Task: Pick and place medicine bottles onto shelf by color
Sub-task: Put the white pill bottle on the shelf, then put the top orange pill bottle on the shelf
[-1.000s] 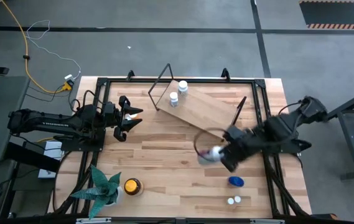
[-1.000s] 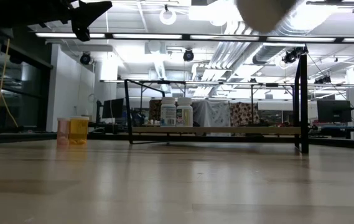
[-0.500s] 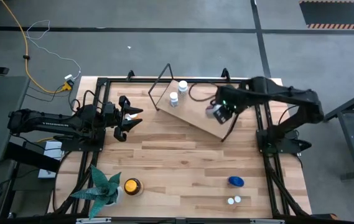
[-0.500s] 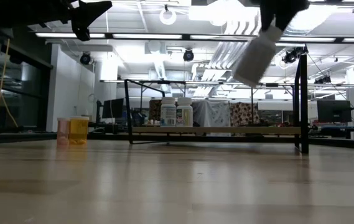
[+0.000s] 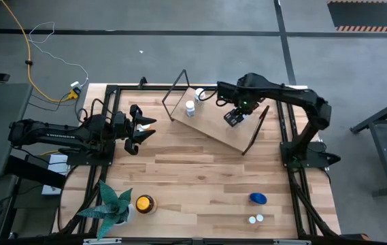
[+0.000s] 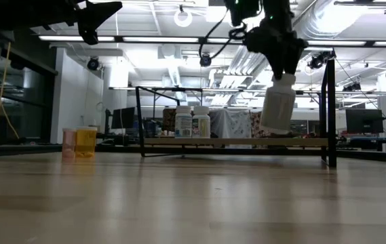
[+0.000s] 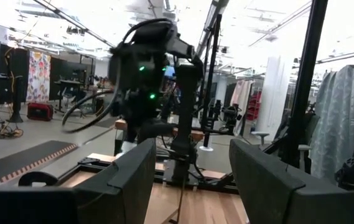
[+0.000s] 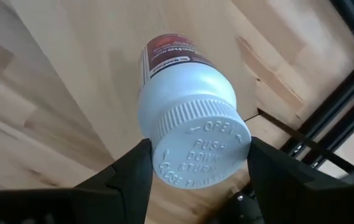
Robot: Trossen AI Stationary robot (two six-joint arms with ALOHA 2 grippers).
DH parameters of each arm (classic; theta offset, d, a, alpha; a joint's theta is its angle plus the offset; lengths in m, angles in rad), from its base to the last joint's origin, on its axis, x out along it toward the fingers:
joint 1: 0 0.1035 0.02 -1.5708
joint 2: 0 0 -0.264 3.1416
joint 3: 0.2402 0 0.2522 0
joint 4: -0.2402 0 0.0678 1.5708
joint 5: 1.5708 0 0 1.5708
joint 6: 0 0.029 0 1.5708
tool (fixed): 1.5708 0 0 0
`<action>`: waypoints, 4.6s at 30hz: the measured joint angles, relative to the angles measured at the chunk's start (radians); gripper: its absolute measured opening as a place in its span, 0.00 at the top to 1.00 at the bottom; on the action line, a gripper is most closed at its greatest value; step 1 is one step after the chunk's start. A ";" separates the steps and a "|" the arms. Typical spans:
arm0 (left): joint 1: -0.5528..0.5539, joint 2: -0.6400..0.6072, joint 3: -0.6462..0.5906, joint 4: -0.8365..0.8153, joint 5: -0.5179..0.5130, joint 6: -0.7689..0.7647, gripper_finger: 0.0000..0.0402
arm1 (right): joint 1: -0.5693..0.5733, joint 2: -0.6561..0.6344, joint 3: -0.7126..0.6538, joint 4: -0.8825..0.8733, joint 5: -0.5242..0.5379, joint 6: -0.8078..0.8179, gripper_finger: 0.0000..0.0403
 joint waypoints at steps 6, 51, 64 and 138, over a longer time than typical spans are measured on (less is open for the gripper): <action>0.000 0.000 0.000 -0.008 0.000 0.000 0.52 | -0.026 0.037 0.000 -0.001 -0.030 -0.063 0.49; 0.000 0.000 0.000 -0.037 -0.034 -0.001 0.52 | -0.086 -0.166 -0.201 0.018 -0.052 -0.053 0.38; 0.000 0.000 0.000 -0.038 -0.033 -0.001 0.52 | -0.086 -0.166 -0.201 0.030 -0.051 -0.087 0.34; 0.084 0.201 0.199 -0.992 -0.580 -0.253 0.31 | 0.407 -0.395 -1.112 2.336 0.084 -0.370 0.33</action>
